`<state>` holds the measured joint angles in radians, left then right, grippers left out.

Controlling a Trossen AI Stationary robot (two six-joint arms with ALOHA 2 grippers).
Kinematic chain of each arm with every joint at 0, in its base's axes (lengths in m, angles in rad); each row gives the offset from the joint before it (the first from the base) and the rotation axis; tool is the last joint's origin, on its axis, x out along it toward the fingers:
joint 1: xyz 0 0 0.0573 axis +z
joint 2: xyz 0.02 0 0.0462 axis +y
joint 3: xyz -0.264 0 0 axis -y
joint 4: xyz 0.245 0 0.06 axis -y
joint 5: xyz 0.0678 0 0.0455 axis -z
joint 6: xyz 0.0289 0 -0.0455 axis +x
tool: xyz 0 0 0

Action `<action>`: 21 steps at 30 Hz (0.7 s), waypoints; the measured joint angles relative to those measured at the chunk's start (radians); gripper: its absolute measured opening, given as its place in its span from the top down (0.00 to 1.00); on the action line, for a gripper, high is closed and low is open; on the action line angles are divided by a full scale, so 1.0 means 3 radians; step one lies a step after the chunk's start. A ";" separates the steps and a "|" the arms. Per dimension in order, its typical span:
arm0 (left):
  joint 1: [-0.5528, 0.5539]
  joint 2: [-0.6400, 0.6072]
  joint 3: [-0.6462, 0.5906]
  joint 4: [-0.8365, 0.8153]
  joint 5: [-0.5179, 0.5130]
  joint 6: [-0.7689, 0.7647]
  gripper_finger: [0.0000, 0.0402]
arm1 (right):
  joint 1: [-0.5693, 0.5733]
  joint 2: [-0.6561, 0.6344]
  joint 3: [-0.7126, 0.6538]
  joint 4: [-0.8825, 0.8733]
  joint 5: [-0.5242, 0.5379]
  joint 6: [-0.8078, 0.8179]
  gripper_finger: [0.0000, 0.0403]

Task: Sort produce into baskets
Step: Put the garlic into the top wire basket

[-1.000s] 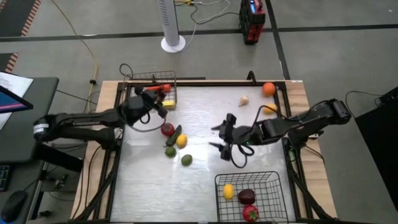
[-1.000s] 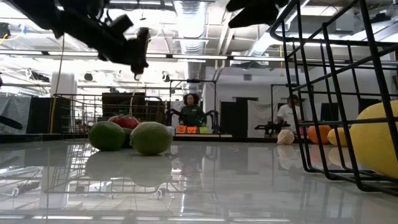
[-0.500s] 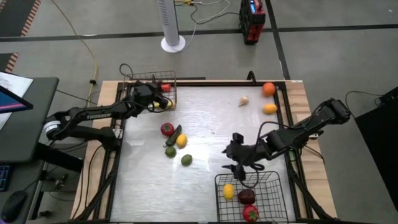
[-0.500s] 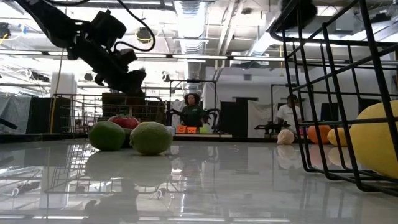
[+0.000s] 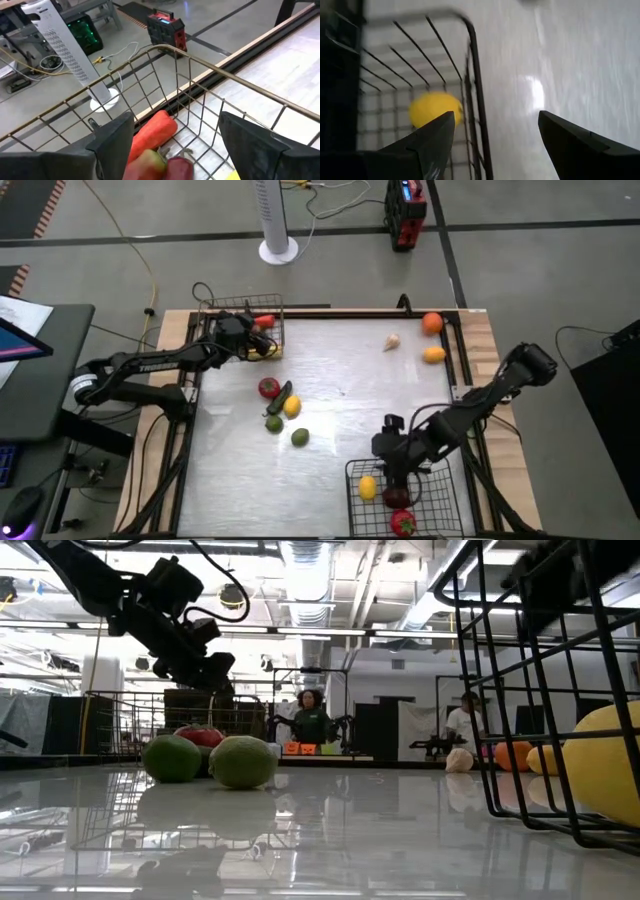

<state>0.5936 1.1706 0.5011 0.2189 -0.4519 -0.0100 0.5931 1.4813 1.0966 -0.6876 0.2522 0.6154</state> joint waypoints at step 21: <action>-0.0270 -0.0921 0.0003 -0.0415 0.0178 -0.0121 0.30 | -0.0199 0.0232 0.0018 -0.0730 -0.0064 0.0188 0.21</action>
<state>0.5126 0.8941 0.5018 0.0945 -0.3985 -0.0462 0.5335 1.5509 1.1021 -0.9067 0.2330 0.6720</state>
